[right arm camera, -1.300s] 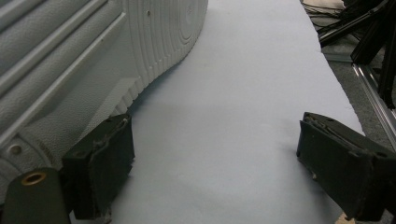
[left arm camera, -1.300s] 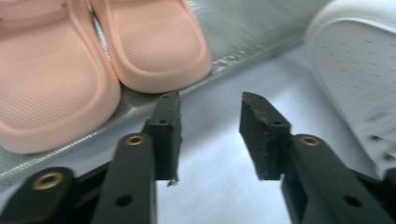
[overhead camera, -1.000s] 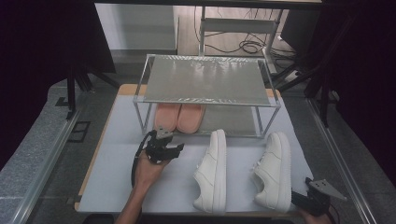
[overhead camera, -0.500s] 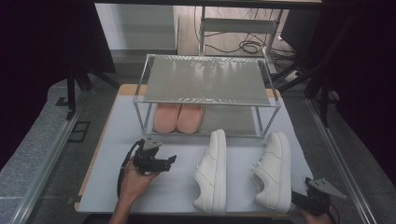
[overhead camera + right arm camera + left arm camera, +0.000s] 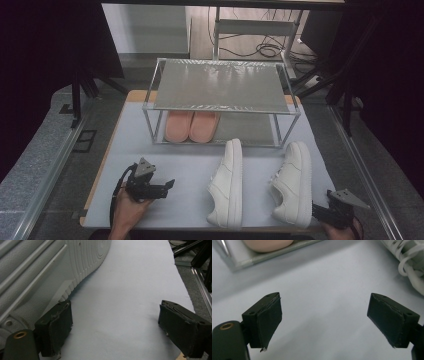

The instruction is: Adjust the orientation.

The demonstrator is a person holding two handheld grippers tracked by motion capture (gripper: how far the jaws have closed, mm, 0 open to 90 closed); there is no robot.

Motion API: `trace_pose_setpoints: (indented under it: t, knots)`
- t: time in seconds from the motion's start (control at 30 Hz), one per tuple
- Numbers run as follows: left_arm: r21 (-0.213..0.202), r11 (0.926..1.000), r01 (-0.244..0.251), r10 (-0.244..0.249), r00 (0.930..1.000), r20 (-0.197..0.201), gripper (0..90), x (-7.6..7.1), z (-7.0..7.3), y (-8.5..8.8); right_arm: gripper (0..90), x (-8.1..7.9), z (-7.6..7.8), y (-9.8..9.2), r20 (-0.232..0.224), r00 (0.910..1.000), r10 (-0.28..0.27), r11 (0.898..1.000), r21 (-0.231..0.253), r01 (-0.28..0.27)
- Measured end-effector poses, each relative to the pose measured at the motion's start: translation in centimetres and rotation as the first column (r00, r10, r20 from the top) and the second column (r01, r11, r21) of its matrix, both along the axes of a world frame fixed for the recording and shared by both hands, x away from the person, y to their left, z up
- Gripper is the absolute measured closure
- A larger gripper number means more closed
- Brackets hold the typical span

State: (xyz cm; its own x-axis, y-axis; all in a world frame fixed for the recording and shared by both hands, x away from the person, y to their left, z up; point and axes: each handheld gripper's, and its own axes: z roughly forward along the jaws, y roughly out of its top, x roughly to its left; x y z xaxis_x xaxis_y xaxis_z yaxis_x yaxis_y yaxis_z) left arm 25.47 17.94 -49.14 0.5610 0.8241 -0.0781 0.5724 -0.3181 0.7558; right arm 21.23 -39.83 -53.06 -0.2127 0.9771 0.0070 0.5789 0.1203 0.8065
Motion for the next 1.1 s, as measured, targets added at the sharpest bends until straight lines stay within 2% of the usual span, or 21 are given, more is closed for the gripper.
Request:
trace_pose_setpoints:
  t: [0.13, 0.27, 0.37, 0.47, 0.57, 0.73, 0.83, 0.93, 1.0, 1.1]
  knots:
    - [0.019, 0.9995, -0.026, 0.026, 0.9996, 0.005, 12.3, -0.9, -0.8, 1.1, 13.5, 0.1, 0.3, 0.1, -0.021, 0.9997, -0.009, 1.0, -0.01, 0.009]
    - [0.059, 0.9969, -0.052, 0.051, 0.9985, 0.016, 12.1, -1.5, -1.7, 1.9, 13.4, 0.1, 0.5, 0.2, -0.039, 0.9991, -0.016, 1.0, -0.024, 0.015]
    - [0.075, 0.9952, -0.064, 0.063, 0.998, 0.01, 12.1, -1.8, -2.3, 2.2, 13.4, 0.1, 0.6, 0.2, -0.047, 0.9987, -0.02, 0.999, -0.027, 0.019]
    - [0.116, 0.9905, -0.075, 0.074, 0.9972, 0.01, 12.0, -2.1, -2.8, 2.2, 13.3, 0.1, 0.9, 0.2, -0.064, 0.9977, -0.022, 0.999, -0.036, 0.019]
    - [0.138, 0.9869, -0.083, 0.083, 0.9965, 0.008, 12.0, -2.2, -3.0, 2.2, 13.3, 0.1, 1.4, -0.2, -0.058, 0.9981, -0.023, 0.999, 0.021, 0.024]
    - [0.136, 0.987, -0.085, 0.088, 0.9961, -0.012, 12.1, -2.0, -3.1, 2.4, 11.7, -0.1, 2.3, -0.5, -0.061, 0.9981, -0.01, 1.0, 0.024, 0.012]
    - [0.096, 0.9918, -0.084, 0.089, 0.9945, -0.054, 11.9, -1.6, -3.2, 2.9, 9.4, -0.2, 2.7, -0.8, -0.068, 0.9977, 0.008, 1.0, 0.02, -0.006]
    - [0.101, 0.9913, -0.085, 0.09, 0.9948, -0.048, 12.1, -1.7, -3.2, 2.8, 8.7, -0.3, 3.5, -1.0, -0.07, 0.9972, 0.029, 0.999, 0.017, -0.028]
    - [0.098, 0.9915, -0.085, 0.091, 0.9947, -0.049, 12.1, -1.7, -3.3, 2.9, 11.6, -0.3, 4.0, -1.0, -0.07, 0.9968, 0.039, 0.999, 0.013, -0.038]
    - [0.098, 0.9914, -0.087, 0.091, 0.9947, -0.047, 12.2, -1.7, -3.3, 2.9, 21.0, -0.3, 4.8, -1.0, -0.066, 0.9972, 0.035, 0.999, 0.002, -0.035]
